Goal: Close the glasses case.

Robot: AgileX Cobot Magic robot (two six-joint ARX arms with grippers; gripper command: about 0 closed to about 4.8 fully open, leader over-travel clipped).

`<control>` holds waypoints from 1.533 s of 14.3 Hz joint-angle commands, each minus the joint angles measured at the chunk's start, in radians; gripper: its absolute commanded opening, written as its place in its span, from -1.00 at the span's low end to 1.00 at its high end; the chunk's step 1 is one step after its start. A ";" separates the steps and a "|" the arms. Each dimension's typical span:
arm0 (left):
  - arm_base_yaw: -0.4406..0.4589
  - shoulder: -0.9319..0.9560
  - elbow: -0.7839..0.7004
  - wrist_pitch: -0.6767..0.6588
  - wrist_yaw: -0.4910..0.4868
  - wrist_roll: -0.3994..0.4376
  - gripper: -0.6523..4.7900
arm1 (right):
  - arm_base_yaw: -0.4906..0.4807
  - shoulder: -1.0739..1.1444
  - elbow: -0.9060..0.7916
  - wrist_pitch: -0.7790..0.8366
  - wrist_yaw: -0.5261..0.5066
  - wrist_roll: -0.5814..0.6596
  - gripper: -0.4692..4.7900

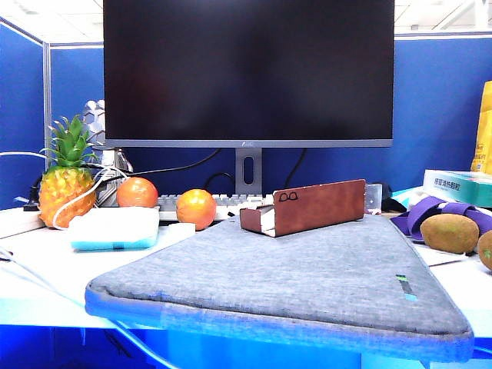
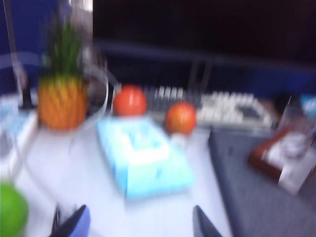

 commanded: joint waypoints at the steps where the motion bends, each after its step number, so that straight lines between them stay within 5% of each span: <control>1: 0.003 0.028 0.082 0.025 -0.014 -0.002 0.27 | 0.000 0.013 0.096 -0.008 0.023 -0.040 -0.46; 4: 0.003 0.162 0.174 0.025 -0.012 0.005 0.27 | -0.001 0.193 0.250 -0.008 0.035 -0.066 -0.46; 8: 0.003 0.445 0.324 0.011 0.107 0.013 0.27 | 0.000 0.613 0.524 -0.079 -0.161 -0.068 -0.47; 11: 0.000 0.658 0.476 0.002 0.200 0.055 0.26 | 0.000 0.844 0.657 -0.079 -0.321 -0.079 -0.85; 13: -0.016 0.760 0.557 -0.005 0.211 0.095 0.27 | 0.001 0.948 0.697 -0.076 -0.369 -0.079 -0.85; 15: -0.066 0.868 0.632 -0.037 0.209 0.109 0.26 | 0.016 1.061 0.706 -0.084 -0.449 -0.070 -0.85; 22: -0.340 1.163 0.709 0.066 -0.008 0.137 0.26 | 0.232 1.420 0.813 -0.085 -0.446 -0.099 -0.85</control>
